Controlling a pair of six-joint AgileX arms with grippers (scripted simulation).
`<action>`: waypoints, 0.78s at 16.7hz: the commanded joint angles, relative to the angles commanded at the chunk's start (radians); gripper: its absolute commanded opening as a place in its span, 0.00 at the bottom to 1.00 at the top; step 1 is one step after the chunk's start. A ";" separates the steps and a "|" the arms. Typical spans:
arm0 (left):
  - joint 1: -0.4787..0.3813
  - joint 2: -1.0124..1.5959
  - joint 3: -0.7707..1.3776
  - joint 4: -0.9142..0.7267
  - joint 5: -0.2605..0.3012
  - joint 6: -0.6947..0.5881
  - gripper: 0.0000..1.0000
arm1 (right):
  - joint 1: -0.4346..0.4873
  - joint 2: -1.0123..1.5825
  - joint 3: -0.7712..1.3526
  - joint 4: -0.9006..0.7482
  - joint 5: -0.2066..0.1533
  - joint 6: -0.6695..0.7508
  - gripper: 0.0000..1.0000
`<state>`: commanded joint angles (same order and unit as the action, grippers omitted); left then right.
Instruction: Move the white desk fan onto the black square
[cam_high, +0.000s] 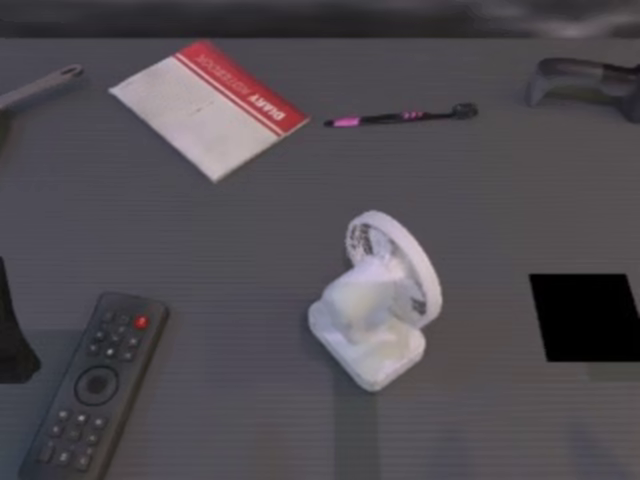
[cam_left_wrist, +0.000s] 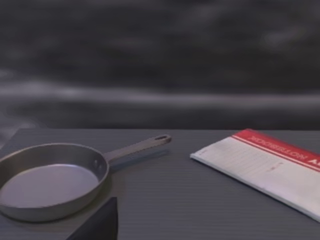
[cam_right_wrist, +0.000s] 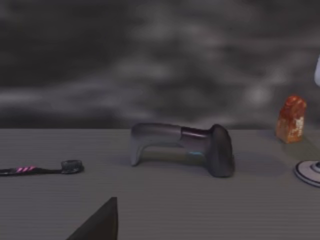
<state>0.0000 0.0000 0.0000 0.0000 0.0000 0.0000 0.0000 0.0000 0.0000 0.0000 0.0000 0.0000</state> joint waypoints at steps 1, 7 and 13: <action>0.000 0.000 0.000 0.000 0.000 0.000 1.00 | 0.000 0.000 0.000 0.000 0.000 0.000 1.00; 0.000 0.000 0.000 0.000 0.000 0.000 1.00 | 0.062 0.156 0.155 -0.140 -0.001 0.002 1.00; 0.000 0.000 0.000 0.000 0.000 0.000 1.00 | 0.226 0.669 0.657 -0.523 0.002 0.012 1.00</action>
<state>0.0000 0.0000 0.0000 0.0000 0.0000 0.0000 0.2260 0.6686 0.6571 -0.5231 0.0022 0.0124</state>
